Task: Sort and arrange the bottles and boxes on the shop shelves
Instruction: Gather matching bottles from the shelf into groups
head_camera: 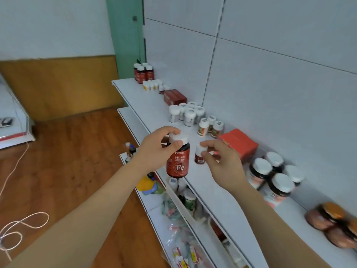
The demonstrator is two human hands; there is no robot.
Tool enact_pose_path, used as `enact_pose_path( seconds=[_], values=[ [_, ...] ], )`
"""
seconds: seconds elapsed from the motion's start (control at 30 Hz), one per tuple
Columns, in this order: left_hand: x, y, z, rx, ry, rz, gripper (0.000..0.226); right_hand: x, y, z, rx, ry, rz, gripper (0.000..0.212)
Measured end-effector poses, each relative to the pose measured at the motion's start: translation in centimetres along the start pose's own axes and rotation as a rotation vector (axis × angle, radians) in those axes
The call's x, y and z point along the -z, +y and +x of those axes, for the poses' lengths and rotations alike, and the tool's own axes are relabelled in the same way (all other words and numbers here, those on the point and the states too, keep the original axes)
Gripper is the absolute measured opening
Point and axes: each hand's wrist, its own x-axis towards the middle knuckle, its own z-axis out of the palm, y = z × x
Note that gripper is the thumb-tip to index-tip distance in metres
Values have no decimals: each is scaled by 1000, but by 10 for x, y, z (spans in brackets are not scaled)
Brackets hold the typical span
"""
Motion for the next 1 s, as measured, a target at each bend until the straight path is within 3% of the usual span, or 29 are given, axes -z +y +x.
enact_pose_path(
  seconds=[0.37,0.7,1.0],
  values=[
    [133,-83,114,-1,-59,0,27,-130,-32,131,-90,0,37,24],
    [190,-159,246,0,-101,0,25,-213,-10,264,-138,53,32,28],
    [225,-206,399,-16,-132,1,22,-265,29,411,-207,102,332,35]
  ],
)
